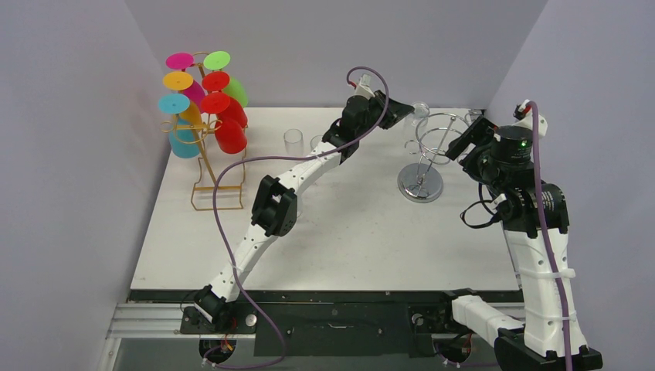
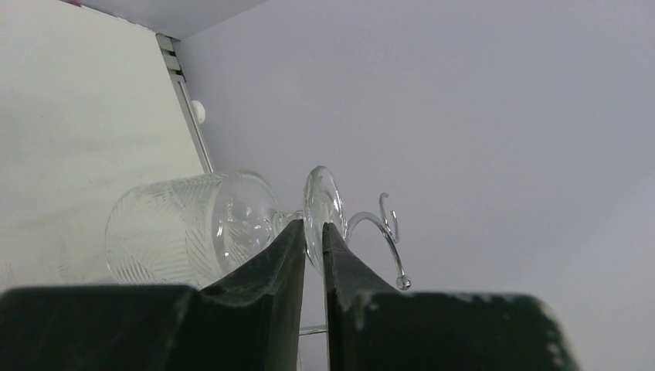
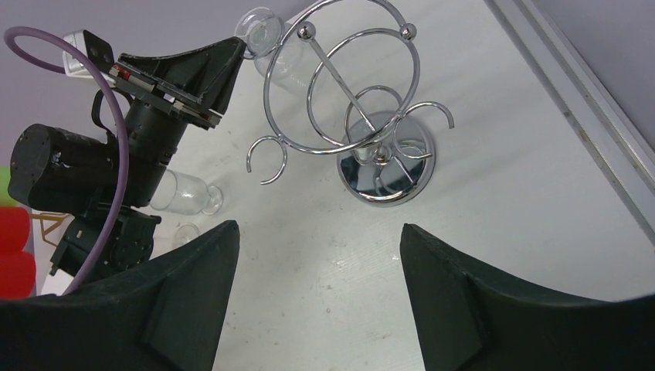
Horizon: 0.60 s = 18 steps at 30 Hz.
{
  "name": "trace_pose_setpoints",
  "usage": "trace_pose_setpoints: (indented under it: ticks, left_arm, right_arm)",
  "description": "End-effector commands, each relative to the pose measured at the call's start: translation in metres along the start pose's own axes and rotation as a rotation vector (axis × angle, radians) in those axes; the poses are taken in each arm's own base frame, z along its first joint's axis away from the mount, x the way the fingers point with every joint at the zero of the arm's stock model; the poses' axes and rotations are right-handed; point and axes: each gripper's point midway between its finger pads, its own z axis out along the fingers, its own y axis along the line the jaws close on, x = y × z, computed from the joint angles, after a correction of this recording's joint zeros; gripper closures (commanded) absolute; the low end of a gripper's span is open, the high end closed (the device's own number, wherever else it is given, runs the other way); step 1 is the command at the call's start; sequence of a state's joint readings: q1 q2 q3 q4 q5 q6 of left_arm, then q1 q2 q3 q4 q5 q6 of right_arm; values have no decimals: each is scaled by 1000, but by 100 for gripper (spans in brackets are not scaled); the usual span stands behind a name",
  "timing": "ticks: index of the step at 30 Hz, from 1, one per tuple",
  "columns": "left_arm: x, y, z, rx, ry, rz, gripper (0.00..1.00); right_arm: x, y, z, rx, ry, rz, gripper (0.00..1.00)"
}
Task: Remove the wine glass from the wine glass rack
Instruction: Pick up the wine glass from the wine rack.
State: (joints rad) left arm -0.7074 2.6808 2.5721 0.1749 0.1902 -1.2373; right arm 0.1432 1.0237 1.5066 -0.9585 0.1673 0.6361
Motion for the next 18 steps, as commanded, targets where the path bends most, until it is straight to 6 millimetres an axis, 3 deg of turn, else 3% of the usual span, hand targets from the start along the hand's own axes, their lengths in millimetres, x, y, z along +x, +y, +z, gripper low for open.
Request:
trace_pose_setpoints:
  ticks: [1,9,18]
  left_arm:
    - [-4,-59,-6,135,-14,-6,93]
    - [-7,-76,-13,160,-22,-40,100]
    - [-20,-97,-15,203,-63,-109,100]
  right_arm:
    - [-8,0,-4,-14,-40,1,29]
    - [-6,-2,-3,-9,-37,0,29]
    - [-7,-4,-4,-5,-38,-3,29]
